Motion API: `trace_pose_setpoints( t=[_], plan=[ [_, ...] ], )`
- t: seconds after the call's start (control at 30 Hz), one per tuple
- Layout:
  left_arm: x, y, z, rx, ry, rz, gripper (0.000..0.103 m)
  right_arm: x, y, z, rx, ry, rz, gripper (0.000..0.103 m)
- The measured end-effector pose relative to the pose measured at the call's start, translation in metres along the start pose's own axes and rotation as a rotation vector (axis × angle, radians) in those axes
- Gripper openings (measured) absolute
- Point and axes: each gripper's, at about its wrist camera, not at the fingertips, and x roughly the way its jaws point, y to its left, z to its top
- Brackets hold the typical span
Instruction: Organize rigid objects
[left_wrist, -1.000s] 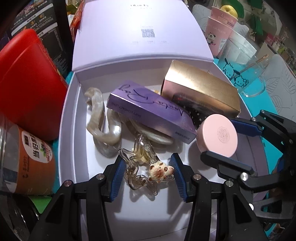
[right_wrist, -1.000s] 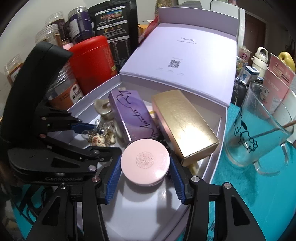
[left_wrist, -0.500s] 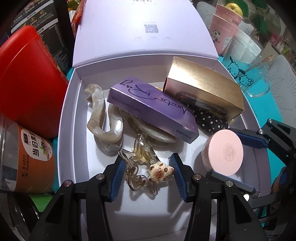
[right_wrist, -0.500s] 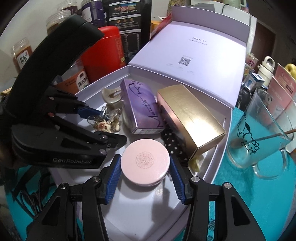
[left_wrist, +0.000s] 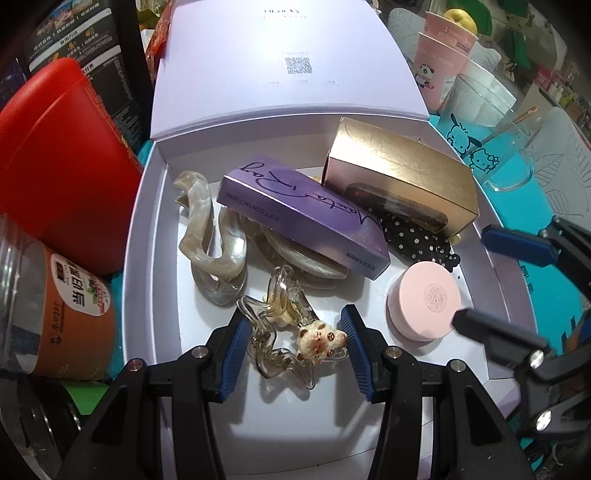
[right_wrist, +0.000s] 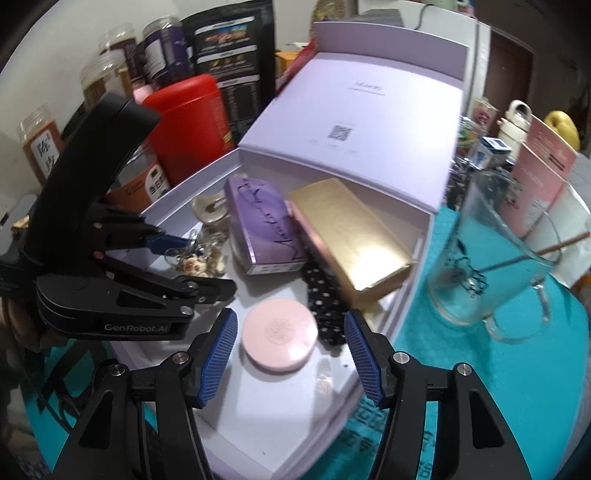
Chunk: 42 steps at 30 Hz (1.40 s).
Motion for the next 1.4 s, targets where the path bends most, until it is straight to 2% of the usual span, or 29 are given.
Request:
trace_pose_setpoints(
  t=[0.17,0.2,0.23,0.27,0.3,0.37,0.73,1.0,1.13,1.3,1.4],
  plan=[
    [-0.008,-0.008,-0.004,0.005,0.020,0.011,0.052,-0.006,-0.003,-0.002,0.013,-0.004,0.007,0.061],
    [-0.009,-0.010,-0.004,0.007,0.018,0.018,0.060,-0.007,-0.003,-0.002,0.012,-0.008,0.006,0.061],
    [-0.010,-0.011,-0.005,0.009,0.018,0.024,0.063,-0.009,-0.003,-0.002,0.012,-0.010,0.002,0.061],
    [-0.011,-0.015,-0.006,0.014,0.020,0.011,0.073,-0.010,-0.003,-0.003,0.012,-0.012,0.000,0.061],
    [-0.015,-0.019,-0.007,0.019,0.017,0.009,0.088,-0.012,-0.003,-0.003,0.011,-0.015,-0.002,0.061],
    [-0.021,-0.024,-0.009,0.022,-0.003,0.028,0.100,-0.017,-0.003,-0.003,0.010,-0.023,-0.008,0.061],
    [-0.051,-0.026,-0.018,-0.003,-0.059,0.044,0.100,-0.041,-0.006,-0.009,0.017,-0.048,-0.046,0.061],
    [-0.089,-0.019,-0.020,-0.028,-0.147,0.094,0.100,-0.059,0.001,-0.002,0.005,-0.097,-0.054,0.062],
    [-0.107,-0.015,-0.021,-0.060,-0.202,0.113,0.100,-0.069,0.005,0.002,-0.007,-0.134,-0.066,0.068],
    [-0.117,-0.009,-0.019,-0.088,-0.256,0.126,0.100,-0.085,0.012,0.010,-0.023,-0.180,-0.074,0.068],
    [-0.129,-0.006,-0.019,-0.108,-0.285,0.152,0.100,-0.095,0.016,0.014,-0.028,-0.206,-0.086,0.073]
  ],
)
